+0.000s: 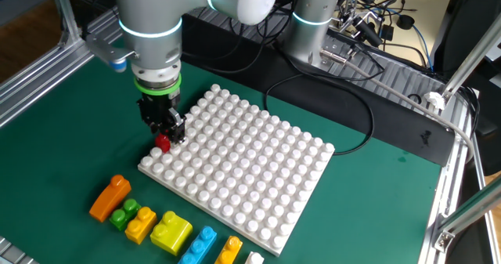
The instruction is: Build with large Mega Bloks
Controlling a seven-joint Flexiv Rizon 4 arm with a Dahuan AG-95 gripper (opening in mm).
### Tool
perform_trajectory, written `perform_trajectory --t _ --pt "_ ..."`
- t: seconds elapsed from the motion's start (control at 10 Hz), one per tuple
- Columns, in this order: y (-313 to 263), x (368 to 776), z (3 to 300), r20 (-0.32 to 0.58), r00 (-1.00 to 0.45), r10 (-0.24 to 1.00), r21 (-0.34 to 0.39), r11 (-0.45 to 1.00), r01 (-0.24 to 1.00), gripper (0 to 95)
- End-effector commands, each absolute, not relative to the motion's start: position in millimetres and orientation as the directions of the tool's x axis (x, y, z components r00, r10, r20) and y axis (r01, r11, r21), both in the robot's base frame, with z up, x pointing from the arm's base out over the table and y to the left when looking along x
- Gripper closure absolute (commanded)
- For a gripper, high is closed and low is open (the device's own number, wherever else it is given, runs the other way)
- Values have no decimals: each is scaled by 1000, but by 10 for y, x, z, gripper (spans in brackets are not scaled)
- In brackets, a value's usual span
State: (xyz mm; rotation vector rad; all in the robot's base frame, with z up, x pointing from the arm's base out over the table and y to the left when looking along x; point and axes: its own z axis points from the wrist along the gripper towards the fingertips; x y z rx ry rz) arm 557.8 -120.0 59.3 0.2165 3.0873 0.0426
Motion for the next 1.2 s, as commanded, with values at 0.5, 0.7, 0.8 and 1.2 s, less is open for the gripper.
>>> perform_trajectory --t 0.5,0.7,0.8,1.2 --pt "-1053 6159 992 -18 -993 120 1 993 120 380" --pt "-1140 6446 1003 -8 -996 89 -4 996 89 380" --pt "-1203 6590 988 -4 -998 69 -14 998 69 380" --pt "-1420 6952 924 15 -1000 9 -16 1000 9 380"
